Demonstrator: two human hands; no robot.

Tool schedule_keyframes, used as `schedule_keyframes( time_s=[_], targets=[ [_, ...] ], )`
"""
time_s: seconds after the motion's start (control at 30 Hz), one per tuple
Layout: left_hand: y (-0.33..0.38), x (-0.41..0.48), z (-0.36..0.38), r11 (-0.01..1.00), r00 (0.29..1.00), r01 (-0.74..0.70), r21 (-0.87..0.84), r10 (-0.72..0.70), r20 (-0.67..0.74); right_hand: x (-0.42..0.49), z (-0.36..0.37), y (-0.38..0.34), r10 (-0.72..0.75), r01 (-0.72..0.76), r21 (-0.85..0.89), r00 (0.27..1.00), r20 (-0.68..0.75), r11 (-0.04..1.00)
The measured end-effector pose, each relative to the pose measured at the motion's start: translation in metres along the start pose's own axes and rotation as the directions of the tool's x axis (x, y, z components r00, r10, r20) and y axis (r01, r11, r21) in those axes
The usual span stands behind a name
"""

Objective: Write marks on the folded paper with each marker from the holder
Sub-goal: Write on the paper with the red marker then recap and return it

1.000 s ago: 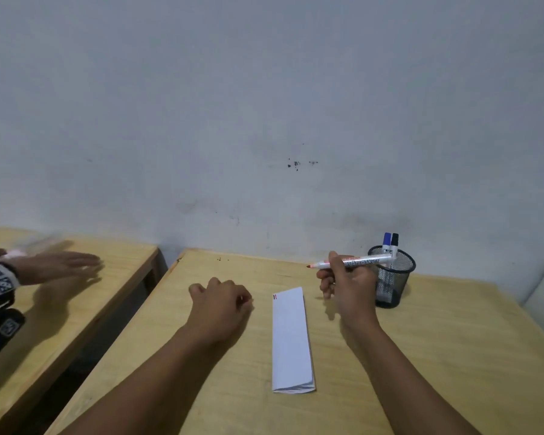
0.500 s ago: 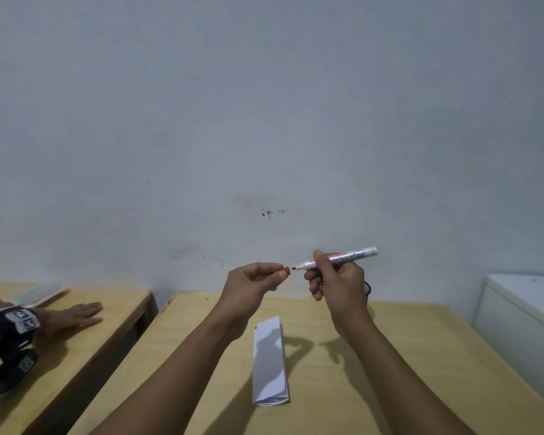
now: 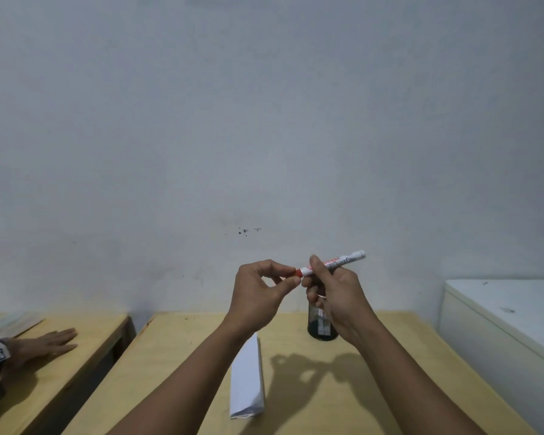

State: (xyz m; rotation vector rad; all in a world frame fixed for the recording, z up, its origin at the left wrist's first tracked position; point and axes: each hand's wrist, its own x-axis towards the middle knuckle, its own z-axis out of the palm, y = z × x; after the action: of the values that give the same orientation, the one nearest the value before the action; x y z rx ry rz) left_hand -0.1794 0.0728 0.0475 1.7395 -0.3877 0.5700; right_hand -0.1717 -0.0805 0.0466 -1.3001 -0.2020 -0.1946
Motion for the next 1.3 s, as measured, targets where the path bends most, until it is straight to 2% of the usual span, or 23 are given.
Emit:
schedule_keyframes(
  time_s=[0.07, 0.13, 0.17, 0.2, 0.23, 0.27, 0.3, 0.33, 0.37, 0.43, 0.53, 0.63, 0.7, 0.87, 1.0, 1.17, 1.3],
  targets=[
    [0.0, 0.006, 0.003, 1.0, 1.0, -0.012, 0.013, 0.012, -0.026, 0.002, -0.006, 0.0, 0.072, -0.07, 0.022, 0.996, -0.06, 0.997],
    [-0.001, 0.014, 0.008, 1.0, 0.997, -0.012, 0.021, 0.013, -0.08, 0.006, -0.012, 0.002, 0.065, -0.076, -0.042, 0.974, -0.217, 0.996],
    [-0.003, 0.019, 0.011, 0.999, 0.994, -0.021, 0.042, 0.025, -0.102, 0.007, -0.016, 0.005, -0.033, -0.011, -0.15, 0.958, -0.287, 0.989],
    [-0.005, 0.023, 0.014, 0.995, 0.993, -0.043, 0.088, 0.052, -0.108, 0.009, -0.022, 0.008, -0.196, 0.088, -0.331, 0.931, -0.308, 0.939],
    [-0.006, 0.026, 0.018, 0.987, 0.992, -0.072, 0.147, 0.087, -0.097, 0.011, -0.027, 0.011, -0.375, 0.202, -0.53, 0.895, -0.242, 0.824],
    [-0.005, 0.029, 0.023, 0.973, 0.989, -0.104, 0.206, 0.123, -0.079, 0.013, -0.033, 0.013, -0.499, 0.299, -0.684, 0.859, -0.111, 0.666],
    [-0.004, 0.032, 0.028, 0.956, 0.986, -0.136, 0.259, 0.157, -0.062, 0.017, -0.037, 0.015, -0.546, 0.36, -0.776, 0.838, 0.024, 0.519],
    [-0.004, 0.035, 0.033, 0.938, 0.981, -0.168, 0.304, 0.19, -0.044, 0.022, -0.041, 0.017, -0.545, 0.396, -0.819, 0.829, 0.124, 0.416],
    [-0.003, 0.038, 0.038, 0.92, 0.975, -0.198, 0.338, 0.219, -0.025, 0.028, -0.045, 0.018, -0.534, 0.414, -0.832, 0.827, 0.175, 0.368],
    [-0.006, 0.046, 0.046, 0.897, 0.966, -0.246, 0.367, 0.26, 0.01, 0.041, -0.051, 0.019, -0.542, 0.441, -0.813, 0.818, 0.191, 0.38],
    [-0.015, 0.057, 0.057, 0.905, 0.965, -0.259, 0.338, 0.256, 0.056, 0.064, -0.063, 0.024, -0.556, 0.466, -0.758, 0.815, 0.166, 0.456],
    [-0.029, 0.07, 0.066, 0.933, 0.985, -0.171, 0.317, 0.168, 0.035, 0.085, -0.075, 0.029, -0.507, 0.372, -0.695, 0.862, 0.013, 0.615],
    [-0.046, 0.081, 0.072, 0.934, 0.998, -0.066, 0.35, 0.067, 0.01, 0.097, -0.085, 0.035, -0.446, 0.283, -0.676, 0.892, -0.076, 0.681],
    [-0.103, 0.104, 0.095, 0.882, 0.985, 0.158, 0.443, -0.175, -0.003, 0.116, -0.102, 0.062, -0.38, 0.211, -0.701, 0.92, -0.093, 0.681],
    [-0.142, 0.12, 0.124, 0.82, 0.948, 0.243, 0.518, -0.315, 0.054, 0.135, -0.111, 0.085, -0.326, 0.154, -0.756, 0.942, -0.082, 0.636],
    [-0.163, 0.127, 0.147, 0.775, 0.897, 0.27, 0.572, -0.418, 0.143, 0.15, -0.121, 0.104, -0.148, 0.1, -0.755, 0.989, 0.004, 0.649],
    [-0.168, 0.128, 0.149, 0.8, 0.905, 0.297, 0.521, -0.41, 0.114, 0.159, -0.127, 0.114, -0.074, 0.055, -0.759, 0.997, 0.009, 0.649]
  ],
)
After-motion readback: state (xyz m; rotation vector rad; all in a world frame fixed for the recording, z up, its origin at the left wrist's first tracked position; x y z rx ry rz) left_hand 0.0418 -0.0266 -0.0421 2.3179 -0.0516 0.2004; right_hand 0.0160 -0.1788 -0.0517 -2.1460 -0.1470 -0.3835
